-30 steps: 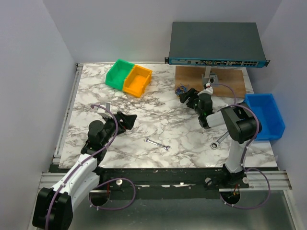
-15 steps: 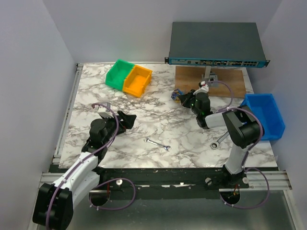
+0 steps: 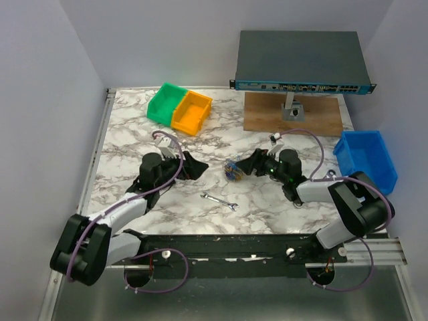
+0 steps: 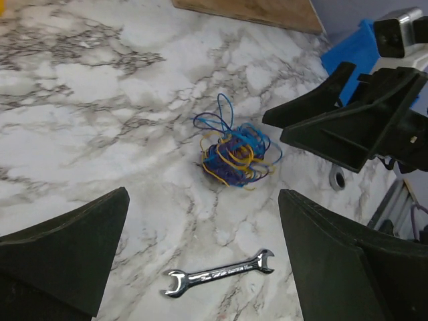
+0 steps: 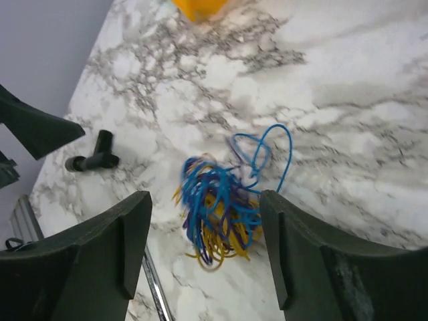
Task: Untangle the cables
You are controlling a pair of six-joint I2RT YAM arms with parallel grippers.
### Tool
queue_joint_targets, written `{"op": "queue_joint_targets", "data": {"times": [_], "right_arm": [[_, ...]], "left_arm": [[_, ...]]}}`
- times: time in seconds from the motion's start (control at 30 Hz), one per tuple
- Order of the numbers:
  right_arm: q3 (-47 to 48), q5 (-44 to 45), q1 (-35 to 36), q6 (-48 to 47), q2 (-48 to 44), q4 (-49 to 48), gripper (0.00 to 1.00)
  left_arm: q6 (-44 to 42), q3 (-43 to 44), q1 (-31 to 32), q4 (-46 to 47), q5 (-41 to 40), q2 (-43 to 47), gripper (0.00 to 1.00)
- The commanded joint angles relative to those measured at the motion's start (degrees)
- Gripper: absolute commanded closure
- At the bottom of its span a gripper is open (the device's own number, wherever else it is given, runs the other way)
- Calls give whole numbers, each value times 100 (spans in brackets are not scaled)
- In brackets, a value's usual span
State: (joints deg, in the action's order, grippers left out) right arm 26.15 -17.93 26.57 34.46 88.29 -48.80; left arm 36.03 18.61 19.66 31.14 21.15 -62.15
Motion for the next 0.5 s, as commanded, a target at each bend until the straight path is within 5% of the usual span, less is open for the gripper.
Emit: {"op": "queue_joint_targets", "data": {"times": [0.0,0.47], "right_arm": [[-407,202,-6,-244,-453,119,25],[-772,61,-2,-474,-971,149,37]], "left_arm": [[-308,628,556,-2,402,-660,4],[-913,2182,1426,-1362,0,-2400,19]]}}
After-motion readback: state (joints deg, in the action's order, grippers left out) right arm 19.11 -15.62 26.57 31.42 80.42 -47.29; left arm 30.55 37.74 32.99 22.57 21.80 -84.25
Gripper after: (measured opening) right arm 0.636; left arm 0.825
